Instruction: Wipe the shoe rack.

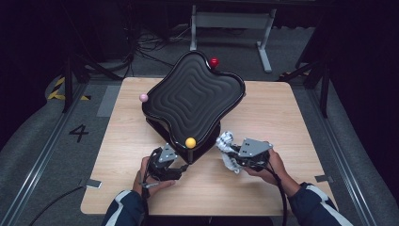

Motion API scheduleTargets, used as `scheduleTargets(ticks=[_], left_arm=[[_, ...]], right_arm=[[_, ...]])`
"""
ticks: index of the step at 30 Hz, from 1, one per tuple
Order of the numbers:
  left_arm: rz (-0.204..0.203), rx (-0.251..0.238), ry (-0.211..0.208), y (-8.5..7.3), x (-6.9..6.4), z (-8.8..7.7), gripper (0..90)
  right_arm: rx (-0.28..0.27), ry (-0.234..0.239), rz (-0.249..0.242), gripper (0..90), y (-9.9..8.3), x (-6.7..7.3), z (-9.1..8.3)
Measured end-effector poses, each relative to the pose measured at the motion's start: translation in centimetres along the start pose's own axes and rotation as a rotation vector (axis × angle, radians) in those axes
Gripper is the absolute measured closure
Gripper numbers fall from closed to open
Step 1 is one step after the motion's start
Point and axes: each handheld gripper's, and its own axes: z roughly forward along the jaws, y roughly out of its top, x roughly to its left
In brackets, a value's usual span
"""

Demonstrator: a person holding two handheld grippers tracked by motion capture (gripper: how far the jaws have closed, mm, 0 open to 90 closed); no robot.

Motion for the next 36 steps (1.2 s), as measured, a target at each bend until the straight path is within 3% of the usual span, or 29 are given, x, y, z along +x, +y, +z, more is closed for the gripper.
scheduleTargets(ticks=[6, 10, 12, 18, 21, 25, 29, 34, 36], left_arm=[[-0.010, 0.041, 0.021, -1.4, 0.4, -1.5, 34.2], [-0.045, 0.084, 0.026, -2.8, 1.1, -2.5, 31.7], [-0.053, 0.086, 0.026, -3.1, 1.3, -2.6, 31.6], [-0.082, 0.088, 0.018, -4.2, 1.9, -3.3, 30.2], [-0.096, 0.076, 0.024, -4.5, 2.2, -3.5, 30.0], [-0.073, 0.051, 0.035, -4.9, 2.5, -3.5, 28.5], [-0.052, 0.065, 0.045, -4.8, 2.1, -3.3, 25.5], [-0.052, 0.066, 0.044, -4.8, 2.1, -3.3, 24.8], [-0.052, 0.066, 0.045, -4.8, 2.1, -3.3, 24.8]], right_arm=[[0.037, 0.033, 0.044, 80.3, -1.9, -0.7, -0.8], [0.135, 0.083, 0.046, 78.5, -4.0, -0.6, -0.1], [0.152, 0.111, 0.071, 77.5, -4.5, -0.6, 0.3], [0.190, 0.115, 0.050, 71.9, -4.9, -0.2, 1.3], [0.188, 0.116, 0.044, 67.4, -5.1, 0.0, 1.5], [0.179, 0.109, 0.058, 60.1, -5.0, -0.2, 1.2], [0.153, 0.091, 0.077, 51.2, -4.8, -0.6, 0.3], [0.106, 0.078, 0.112, 45.2, -4.3, -1.0, -1.0], [0.105, 0.055, 0.103, 44.3, -4.3, -1.1, -1.4]])
